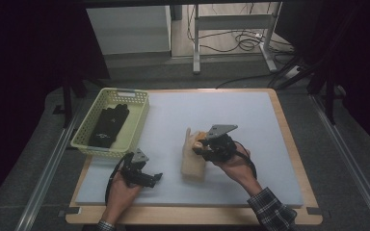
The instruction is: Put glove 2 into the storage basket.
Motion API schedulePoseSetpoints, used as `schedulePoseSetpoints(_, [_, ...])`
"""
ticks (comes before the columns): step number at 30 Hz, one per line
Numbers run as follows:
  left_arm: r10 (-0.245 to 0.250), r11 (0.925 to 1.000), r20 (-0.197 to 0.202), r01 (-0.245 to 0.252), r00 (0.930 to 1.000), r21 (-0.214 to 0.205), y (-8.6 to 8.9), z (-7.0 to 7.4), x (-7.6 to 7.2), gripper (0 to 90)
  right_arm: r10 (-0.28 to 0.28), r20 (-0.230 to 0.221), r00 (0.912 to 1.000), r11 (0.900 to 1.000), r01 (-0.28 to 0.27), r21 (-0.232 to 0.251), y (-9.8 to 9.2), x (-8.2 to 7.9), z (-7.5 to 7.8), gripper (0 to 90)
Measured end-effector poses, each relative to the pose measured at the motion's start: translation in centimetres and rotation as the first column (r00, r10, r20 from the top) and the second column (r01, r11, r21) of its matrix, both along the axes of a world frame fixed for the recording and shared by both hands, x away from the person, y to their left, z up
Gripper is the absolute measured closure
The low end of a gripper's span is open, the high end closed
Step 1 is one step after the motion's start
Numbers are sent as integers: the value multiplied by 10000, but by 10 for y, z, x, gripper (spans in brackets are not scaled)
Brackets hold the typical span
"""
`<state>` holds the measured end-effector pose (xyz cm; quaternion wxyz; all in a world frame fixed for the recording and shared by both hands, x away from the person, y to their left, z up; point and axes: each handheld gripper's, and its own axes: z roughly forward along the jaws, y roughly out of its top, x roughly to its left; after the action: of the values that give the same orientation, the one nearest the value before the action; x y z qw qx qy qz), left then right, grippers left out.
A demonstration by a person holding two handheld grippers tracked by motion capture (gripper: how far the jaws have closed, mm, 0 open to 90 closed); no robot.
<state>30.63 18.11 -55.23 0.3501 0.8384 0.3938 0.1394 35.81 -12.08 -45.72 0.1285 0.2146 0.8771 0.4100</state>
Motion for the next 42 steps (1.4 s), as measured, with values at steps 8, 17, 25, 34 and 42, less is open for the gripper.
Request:
schedulePoseSetpoints(8, [-11, 10000, -3, 11, 10000, 10, 0, 0, 0, 10, -120, -485, 9987, 9989, 98, -467, -3, 4, -32, 574])
schedulePoseSetpoints(17, [-14, 10000, -4, 14, 10000, 19, 0, 0, 0, 10, -402, -931, 9948, 9985, 366, -401, -5, 7, -49, 480])
schedulePoseSetpoints(25, [-11, 10000, -2, 11, 10000, 11, 0, 0, 0, 10, -609, -656, 9960, 9981, 601, -136, -15, 7, -30, 420])
schedulePoseSetpoints(34, [5, 10000, -24, -5, 10000, -4, 0, 0, 0, 10, -1344, -960, 9863, 9902, 1373, 242, -43, 5, -31, 465])
schedulePoseSetpoints(42, [2, 10000, -22, -2, 10000, -3, 0, 0, 0, 10, -1339, -1218, 9835, 9909, 1348, -4, -53, -4, -51, 799])
